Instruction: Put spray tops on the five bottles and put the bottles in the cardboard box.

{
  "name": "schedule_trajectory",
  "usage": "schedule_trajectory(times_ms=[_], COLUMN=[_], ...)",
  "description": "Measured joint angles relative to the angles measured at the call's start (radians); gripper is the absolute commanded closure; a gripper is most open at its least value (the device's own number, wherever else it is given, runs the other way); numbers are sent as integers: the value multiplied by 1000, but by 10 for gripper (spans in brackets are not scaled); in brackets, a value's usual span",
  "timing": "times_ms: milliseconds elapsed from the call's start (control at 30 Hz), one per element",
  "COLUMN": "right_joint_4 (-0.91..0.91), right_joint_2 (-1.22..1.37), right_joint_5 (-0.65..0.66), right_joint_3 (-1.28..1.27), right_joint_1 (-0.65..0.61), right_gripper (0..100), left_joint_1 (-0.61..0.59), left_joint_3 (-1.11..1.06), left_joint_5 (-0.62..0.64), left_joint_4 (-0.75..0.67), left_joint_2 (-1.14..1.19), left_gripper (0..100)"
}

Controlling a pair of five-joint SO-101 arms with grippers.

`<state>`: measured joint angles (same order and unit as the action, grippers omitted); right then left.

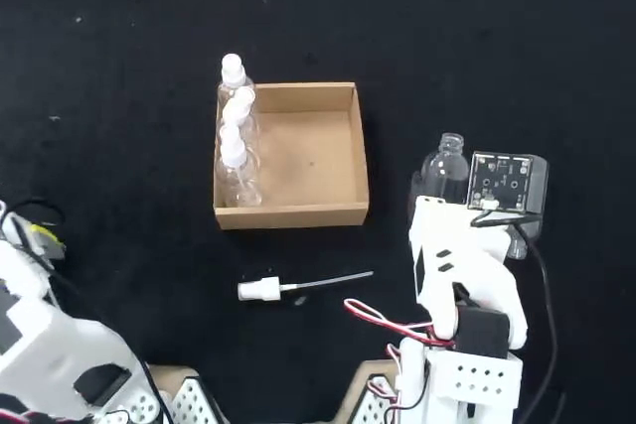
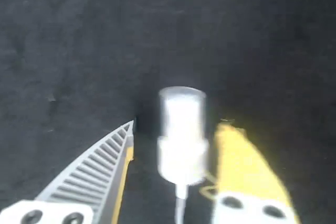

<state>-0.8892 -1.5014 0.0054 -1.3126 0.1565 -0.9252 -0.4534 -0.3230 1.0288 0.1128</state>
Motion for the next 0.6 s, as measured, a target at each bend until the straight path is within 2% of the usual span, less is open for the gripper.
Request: schedule_trajectory(times_ms=[100, 267, 600], right_joint_4=[0, 0, 0], right_joint_2=[0, 0, 0], right_joint_5=[0, 0, 0], right_joint_3=[0, 0, 0], right_joint_1=[0, 0, 0], right_gripper=[988, 988, 988], left_joint_1=[0, 3, 25], left_joint_3=[31, 66, 163], left_joint_5=[-2, 5, 41], left_joint_4=[-3, 38, 232], left_joint_2=[52, 77, 97], left_gripper=[770, 966, 970])
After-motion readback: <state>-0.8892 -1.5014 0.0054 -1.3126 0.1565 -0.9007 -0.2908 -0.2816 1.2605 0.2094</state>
